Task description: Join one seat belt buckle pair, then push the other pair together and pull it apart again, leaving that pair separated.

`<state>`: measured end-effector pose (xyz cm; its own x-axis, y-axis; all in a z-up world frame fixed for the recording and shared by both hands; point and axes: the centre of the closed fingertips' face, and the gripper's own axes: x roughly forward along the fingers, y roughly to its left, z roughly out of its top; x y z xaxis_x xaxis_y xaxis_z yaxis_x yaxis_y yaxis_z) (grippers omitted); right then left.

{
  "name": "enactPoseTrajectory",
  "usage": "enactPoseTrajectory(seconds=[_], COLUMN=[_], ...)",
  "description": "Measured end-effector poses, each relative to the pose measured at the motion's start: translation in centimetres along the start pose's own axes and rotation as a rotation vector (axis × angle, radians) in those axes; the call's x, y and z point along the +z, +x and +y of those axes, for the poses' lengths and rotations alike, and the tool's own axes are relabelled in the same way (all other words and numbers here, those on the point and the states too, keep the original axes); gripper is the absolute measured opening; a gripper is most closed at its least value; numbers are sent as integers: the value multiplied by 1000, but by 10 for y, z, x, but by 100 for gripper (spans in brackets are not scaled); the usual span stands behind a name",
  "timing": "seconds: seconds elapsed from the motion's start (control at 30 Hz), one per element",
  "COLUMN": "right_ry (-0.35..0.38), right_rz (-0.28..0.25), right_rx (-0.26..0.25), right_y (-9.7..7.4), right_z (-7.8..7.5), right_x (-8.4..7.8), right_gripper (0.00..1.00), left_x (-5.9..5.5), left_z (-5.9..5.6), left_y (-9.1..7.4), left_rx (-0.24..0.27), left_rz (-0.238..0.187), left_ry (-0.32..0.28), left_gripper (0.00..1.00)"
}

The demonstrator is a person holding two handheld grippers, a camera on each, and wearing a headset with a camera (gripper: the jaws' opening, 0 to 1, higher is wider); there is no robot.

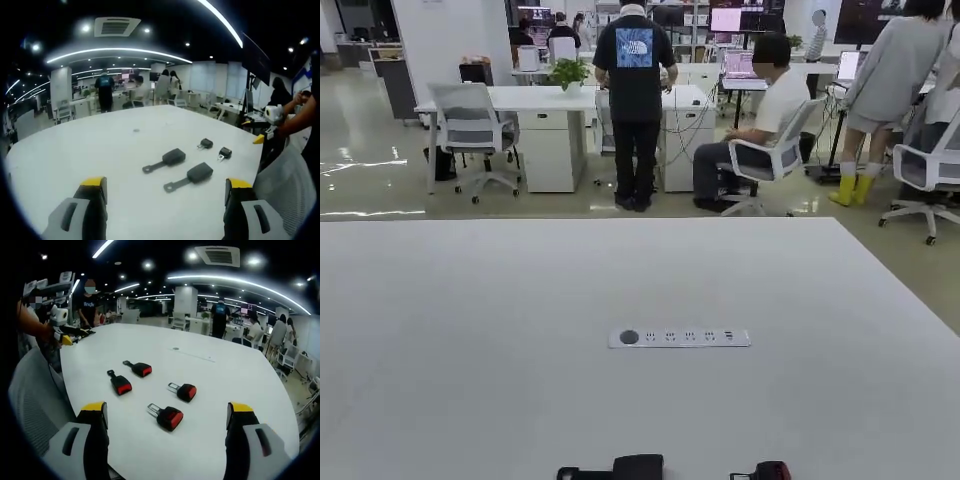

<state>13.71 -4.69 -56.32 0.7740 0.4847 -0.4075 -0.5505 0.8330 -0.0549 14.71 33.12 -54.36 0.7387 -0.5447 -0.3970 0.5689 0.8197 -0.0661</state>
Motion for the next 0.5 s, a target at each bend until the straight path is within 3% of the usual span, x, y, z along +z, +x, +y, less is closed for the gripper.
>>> enactPoseTrajectory(seconds=[0.5], right_ry=[3], right_rz=[3], right_rx=[0], right_y=[0], right_z=[0], right_x=[-2], right_gripper=[100], left_x=[0], left_z=[-2], left_y=[1], left_rx=[-1], left_rz=[1], left_ry=[-5], left_gripper=[100])
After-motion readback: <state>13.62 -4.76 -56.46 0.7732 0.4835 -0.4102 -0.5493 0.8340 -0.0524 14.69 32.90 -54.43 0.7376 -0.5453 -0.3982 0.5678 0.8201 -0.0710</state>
